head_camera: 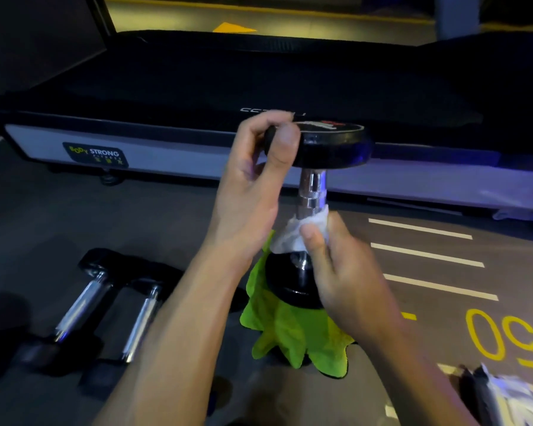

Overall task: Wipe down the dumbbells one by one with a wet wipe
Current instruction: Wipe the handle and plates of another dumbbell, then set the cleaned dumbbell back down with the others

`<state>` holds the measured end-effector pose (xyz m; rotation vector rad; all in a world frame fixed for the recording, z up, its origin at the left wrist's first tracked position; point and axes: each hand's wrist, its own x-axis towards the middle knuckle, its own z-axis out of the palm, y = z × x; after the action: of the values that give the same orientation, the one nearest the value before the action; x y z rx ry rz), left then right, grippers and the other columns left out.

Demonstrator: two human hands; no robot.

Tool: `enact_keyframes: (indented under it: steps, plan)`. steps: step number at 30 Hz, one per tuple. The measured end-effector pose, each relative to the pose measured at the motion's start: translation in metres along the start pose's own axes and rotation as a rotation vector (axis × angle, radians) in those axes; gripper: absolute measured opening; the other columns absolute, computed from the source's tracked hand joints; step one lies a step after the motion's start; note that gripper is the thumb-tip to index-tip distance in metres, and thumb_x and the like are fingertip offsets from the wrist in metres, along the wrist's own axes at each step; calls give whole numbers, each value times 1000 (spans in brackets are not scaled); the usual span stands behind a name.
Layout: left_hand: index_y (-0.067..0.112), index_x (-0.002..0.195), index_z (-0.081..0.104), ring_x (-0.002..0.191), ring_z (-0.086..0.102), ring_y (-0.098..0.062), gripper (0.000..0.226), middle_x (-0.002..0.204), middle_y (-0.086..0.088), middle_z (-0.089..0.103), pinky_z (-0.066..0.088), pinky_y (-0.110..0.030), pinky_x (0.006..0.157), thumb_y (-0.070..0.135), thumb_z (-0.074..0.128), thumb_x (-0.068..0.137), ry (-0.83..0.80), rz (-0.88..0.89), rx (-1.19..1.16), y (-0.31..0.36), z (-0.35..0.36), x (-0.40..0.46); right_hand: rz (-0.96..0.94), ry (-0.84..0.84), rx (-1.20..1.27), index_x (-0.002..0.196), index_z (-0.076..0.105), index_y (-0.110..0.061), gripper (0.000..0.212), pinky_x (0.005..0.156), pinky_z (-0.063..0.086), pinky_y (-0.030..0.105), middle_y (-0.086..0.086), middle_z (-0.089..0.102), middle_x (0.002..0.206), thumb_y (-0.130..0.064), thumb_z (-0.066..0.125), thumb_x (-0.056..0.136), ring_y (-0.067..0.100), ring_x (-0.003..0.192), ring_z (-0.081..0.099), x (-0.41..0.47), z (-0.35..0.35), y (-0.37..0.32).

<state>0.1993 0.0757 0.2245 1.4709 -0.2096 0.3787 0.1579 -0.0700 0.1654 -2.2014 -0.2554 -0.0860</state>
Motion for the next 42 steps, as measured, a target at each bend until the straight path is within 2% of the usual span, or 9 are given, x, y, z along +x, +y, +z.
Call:
enact_keyframes:
  steps: [5, 8, 12, 19, 24, 28, 33, 37, 42]
  plan:
    - [37, 156, 30, 109, 69, -7, 87, 133, 3, 65, 56, -39, 98, 56, 71, 82, -122, -173, 125, -29, 9, -26, -76, 141, -87, 92, 67, -18, 31, 82, 47, 39, -5, 66, 92, -35, 43, 103, 17, 89, 60, -14, 3, 13]
    - [27, 117, 62, 95, 72, -21, 47, 102, -1, 75, 57, -52, 91, 60, 62, 83, -169, -249, 277, -44, 16, -43, -42, 132, -32, 84, 66, -18, 32, 72, 46, 21, -7, 65, 83, -33, 47, 106, 7, 80, 59, -20, -2, 17]
    - [23, 102, 65, 94, 71, -28, 42, 97, -3, 76, 56, -56, 87, 62, 56, 88, -123, -242, 274, -43, 16, -48, 59, 164, 98, 84, 71, -21, 33, 54, 37, 16, -12, 58, 62, -43, 55, 102, 2, 59, 48, -30, -9, 24]
    - [18, 100, 67, 80, 70, -21, 12, 88, -8, 74, 61, -39, 76, 30, 67, 97, 104, -266, -8, -19, -21, -77, 31, 188, 335, 81, 75, -25, 29, 88, 41, 11, -10, 65, 109, -42, 56, 95, 5, 108, 62, -45, 8, 10]
    - [2, 99, 62, 71, 62, -16, 28, 82, -11, 63, 52, -19, 60, 29, 59, 95, 166, -351, 215, 4, -114, -115, 66, -106, 335, 75, 65, -6, 60, 69, 48, 36, 6, 64, 73, -64, 51, 85, 21, 75, 62, -64, 66, -8]
    - [16, 90, 55, 64, 48, -19, 39, 69, -2, 54, 47, -45, 60, 54, 60, 98, 107, -509, 722, -14, -209, -180, 140, -353, 520, 98, 75, -33, 27, 74, 56, 27, -8, 78, 84, -54, 67, 83, 8, 81, 73, -84, 106, -32]
    - [32, 111, 62, 87, 68, -35, 56, 83, 6, 65, 50, -40, 71, 75, 45, 81, 88, -825, 1304, -23, -292, -260, 297, -585, 660, 90, 76, -23, 6, 66, 56, 28, -1, 78, 81, -19, 72, 92, 9, 69, 70, -91, 137, -44]
    - [29, 126, 63, 106, 70, -33, 43, 112, -1, 75, 48, -38, 82, 56, 63, 92, 127, -1108, 1414, -42, -335, -304, 463, -661, 685, 86, 76, -21, 18, 71, 60, 35, 4, 79, 82, -9, 67, 95, 10, 68, 70, -96, 152, -44]
    - [48, 102, 58, 93, 72, -30, 47, 92, 4, 74, 57, -41, 81, 78, 49, 67, 93, -1310, 1324, -79, -388, -369, 514, -679, 649, 88, 77, -30, 21, 91, 55, 50, 1, 80, 85, -12, 69, 93, 9, 79, 70, -102, 164, -43]
